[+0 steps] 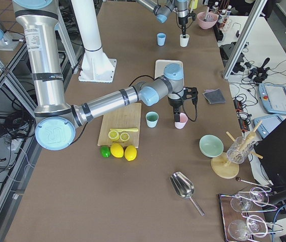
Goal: Place all cups on tray
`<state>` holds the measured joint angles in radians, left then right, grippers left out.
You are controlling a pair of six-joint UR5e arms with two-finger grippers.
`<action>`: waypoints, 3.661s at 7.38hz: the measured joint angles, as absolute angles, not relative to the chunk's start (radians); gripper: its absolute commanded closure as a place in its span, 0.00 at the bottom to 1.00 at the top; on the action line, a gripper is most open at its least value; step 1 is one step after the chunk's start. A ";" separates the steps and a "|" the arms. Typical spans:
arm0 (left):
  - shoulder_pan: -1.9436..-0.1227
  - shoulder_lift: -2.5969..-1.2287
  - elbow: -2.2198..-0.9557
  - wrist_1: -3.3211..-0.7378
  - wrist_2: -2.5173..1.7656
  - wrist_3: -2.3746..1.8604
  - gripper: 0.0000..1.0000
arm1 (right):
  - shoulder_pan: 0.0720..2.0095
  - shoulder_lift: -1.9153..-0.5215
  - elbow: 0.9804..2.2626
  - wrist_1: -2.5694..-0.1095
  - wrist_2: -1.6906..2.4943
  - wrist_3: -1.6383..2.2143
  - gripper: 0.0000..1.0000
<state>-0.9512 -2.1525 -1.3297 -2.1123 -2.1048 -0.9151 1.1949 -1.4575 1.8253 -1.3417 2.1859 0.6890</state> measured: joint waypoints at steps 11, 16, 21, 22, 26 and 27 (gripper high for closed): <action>-0.802 -2.345 -1.341 -1.937 -1.964 -0.998 0.02 | 1.154 -1.467 1.838 -1.342 2.184 0.747 0.01; -1.064 -2.220 -1.511 -1.735 -2.186 -0.655 0.02 | 0.941 -1.590 1.923 -1.340 2.056 0.828 0.14; -1.068 -2.200 -1.521 -1.738 -2.181 -0.647 0.02 | 0.841 -1.647 1.877 -1.236 2.007 0.846 1.00; -1.067 -2.200 -1.521 -1.739 -2.180 -0.646 0.02 | 0.835 -1.648 1.863 -1.198 2.007 0.858 1.00; -1.062 -2.197 -1.519 -1.740 -2.180 -0.646 0.02 | 0.830 -1.546 1.874 -1.187 2.030 0.936 1.00; -1.061 -2.190 -1.518 -1.746 -2.180 -0.646 0.02 | 0.821 -1.465 1.872 -1.225 2.036 1.019 1.00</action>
